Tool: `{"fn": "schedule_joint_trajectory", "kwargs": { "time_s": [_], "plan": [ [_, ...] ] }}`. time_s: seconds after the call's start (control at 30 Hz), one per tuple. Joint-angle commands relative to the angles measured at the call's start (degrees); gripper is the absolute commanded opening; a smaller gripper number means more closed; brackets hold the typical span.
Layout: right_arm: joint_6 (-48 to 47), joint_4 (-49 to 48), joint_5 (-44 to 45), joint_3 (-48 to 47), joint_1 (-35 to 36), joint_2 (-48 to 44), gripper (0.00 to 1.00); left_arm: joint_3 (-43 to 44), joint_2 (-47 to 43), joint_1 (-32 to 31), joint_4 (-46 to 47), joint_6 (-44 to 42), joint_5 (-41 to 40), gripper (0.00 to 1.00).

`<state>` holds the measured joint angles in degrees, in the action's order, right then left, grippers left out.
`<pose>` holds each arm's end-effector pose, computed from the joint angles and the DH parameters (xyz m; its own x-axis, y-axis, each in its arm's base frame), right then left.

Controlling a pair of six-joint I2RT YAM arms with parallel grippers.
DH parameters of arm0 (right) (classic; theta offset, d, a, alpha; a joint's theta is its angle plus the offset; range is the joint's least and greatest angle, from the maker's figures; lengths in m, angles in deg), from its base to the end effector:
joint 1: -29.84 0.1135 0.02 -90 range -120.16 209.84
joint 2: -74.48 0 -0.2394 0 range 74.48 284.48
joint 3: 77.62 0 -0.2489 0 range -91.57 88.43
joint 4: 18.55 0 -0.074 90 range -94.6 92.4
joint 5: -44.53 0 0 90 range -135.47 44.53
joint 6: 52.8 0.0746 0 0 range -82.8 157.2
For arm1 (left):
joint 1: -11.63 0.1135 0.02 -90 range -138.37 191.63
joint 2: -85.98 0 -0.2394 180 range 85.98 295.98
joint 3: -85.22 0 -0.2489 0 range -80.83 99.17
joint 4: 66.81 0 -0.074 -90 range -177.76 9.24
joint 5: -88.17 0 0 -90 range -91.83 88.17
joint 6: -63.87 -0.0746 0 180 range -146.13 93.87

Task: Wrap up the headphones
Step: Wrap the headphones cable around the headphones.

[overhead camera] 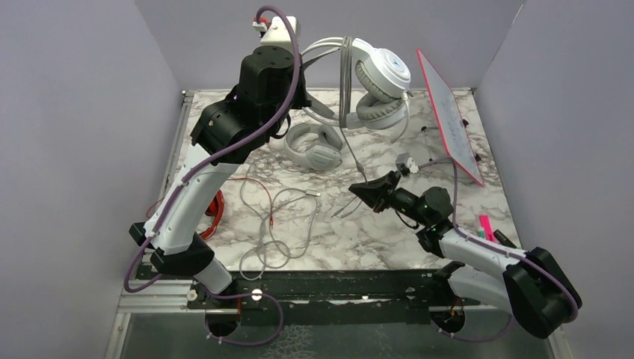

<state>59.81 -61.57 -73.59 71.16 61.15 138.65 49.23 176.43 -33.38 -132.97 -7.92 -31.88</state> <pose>0.2057 0.1663 0.2180 -0.1907 0.2809 -0.9406 -0.8465 0.4381 0.3025 0.2420 -0.1893 0.5229 -0.2298 -0.1527 -0.9612 0.2051 0.9578 -0.2012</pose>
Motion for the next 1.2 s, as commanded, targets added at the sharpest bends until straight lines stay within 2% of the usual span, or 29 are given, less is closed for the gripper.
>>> {"fn": "schedule_joint_trajectory", "kwargs": {
  "time_s": [0.0,0.17,0.3,0.33,0.4,0.5,0.6,0.73,0.83,0.9,0.97,1.1,1.17],
  "plan": [
    [-0.33,8.64,-1.4,0.96,-1.94,-1.26,0.01,3.59,-3.27,0.19,6.56,2.81,3.04,0.0],
    [-4.49,16.47,-7.73,-8.93,-7.49,2.77,0.01,0.27,-5.12,0.4,4.23,2.58,17.99,0.0],
    [-1.79,18.29,-20.29,-12.01,-16.05,4.56,0.01,-8.65,-10.23,0.63,4.29,-3.05,33.04,0.0],
    [-1.75,21.31,-22.62,-13.78,-17.15,5.04,0.01,-11.85,-11.78,0.63,4.76,-5.75,37.22,0.0],
    [-2.2,30.42,-27.18,-18.22,-17.95,6.14,0.01,-19.54,-15.89,0.63,6.94,-13.15,40.68,0.0],
    [-1.88,41.14,-35.32,-23.87,-18.04,9.13,0.01,-29.96,-21.89,0.63,11.94,-23.68,39.68,0.0],
    [-2.92,53.57,-38.47,-29.57,-18.04,11.94,0.01,-37.89,-25.52,0.56,16.51,-34.59,42.72,0.0],
    [-7.6,70.54,-41.45,-36.7,-18.04,14.76,0.01,-44.76,-27.74,0.46,16.95,-46.65,49.75,0.0],
    [-8.2,76.47,-40.14,-40.14,-18.2,13.62,0.01,-49.07,-28.46,-0.2,16.5,-52.54,49.03,0.0],
    [-7.98,80.27,-36.76,-41.94,-18.32,12.16,0.01,-50.7,-28.77,-1.33,15.68,-55.49,45.82,0.0],
    [-8.17,84.21,-33.91,-43.48,-18.79,10.97,0.01,-52.06,-28.91,-3.08,15.21,-58.05,40.6,0.0],
    [-10.25,91.96,-27.92,-46.52,-18.83,10.33,0.01,-55.41,-27.93,-9.02,14.79,-63.82,22.96,0.0],
    [-10.99,94.55,-26.83,-47.99,-18.83,10.45,0.01,-56.78,-27.04,-10.37,15.21,-64.69,17.7,0.0]
  ]
}}
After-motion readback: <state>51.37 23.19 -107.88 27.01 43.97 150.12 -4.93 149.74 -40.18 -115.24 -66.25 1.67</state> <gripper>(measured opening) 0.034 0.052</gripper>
